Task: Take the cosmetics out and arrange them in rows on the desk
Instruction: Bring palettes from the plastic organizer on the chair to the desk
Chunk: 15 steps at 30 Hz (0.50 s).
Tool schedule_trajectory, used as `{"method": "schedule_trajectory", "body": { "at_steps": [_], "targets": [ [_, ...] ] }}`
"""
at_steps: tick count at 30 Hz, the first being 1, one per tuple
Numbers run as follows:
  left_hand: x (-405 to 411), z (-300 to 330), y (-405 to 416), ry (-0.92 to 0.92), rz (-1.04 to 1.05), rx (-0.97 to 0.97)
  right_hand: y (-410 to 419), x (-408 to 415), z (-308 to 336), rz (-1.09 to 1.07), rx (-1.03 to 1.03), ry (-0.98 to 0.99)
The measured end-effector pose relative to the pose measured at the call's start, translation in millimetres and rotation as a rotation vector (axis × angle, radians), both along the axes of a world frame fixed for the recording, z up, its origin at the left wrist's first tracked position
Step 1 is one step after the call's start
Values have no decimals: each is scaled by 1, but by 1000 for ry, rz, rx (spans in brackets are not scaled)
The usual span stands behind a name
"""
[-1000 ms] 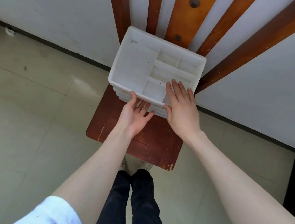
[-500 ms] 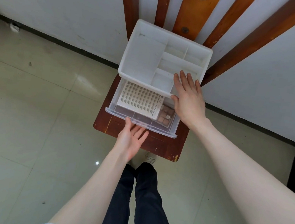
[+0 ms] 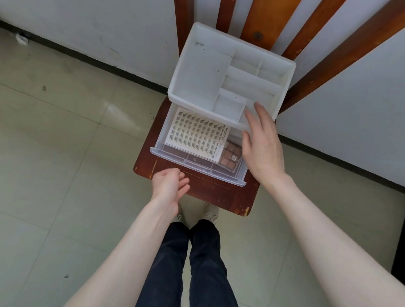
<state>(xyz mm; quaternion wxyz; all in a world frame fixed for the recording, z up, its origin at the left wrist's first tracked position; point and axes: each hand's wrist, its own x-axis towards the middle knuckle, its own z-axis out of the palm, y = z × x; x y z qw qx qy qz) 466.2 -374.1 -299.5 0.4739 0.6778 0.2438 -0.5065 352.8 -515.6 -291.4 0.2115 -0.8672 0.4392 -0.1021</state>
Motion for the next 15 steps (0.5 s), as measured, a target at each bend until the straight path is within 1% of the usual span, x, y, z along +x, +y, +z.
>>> {"method": "schedule_trajectory", "body": {
  "at_steps": [1, 2, 3, 5, 8, 11, 13, 15],
  "targets": [
    [2, 5, -2, -68, 10, -21, 9, -5, 2, -39, 21, -59],
    [5, 11, -6, -100, 21, -62, 18, -7, 4, -71, 84, -87],
    [7, 16, -13, -99, 30, -105, 25, -8, 6, -106, 184, -94],
    [13, 20, -30, -33, 76, -152, 35, -3, 6, -194, 439, -58],
    [16, 12, -54, 77, 115, -82, 36, 15, -1, -446, 772, -69],
    [17, -2, -67, 128, 120, 25, 32, 29, -17, -637, 1017, -176],
    [19, -6, -72, 171, 132, 45, 31, 33, -23, -739, 1165, -257],
    [20, -7, -74, 208, 143, 33, 32, 31, -26, -784, 1231, -300]
  ]
}}
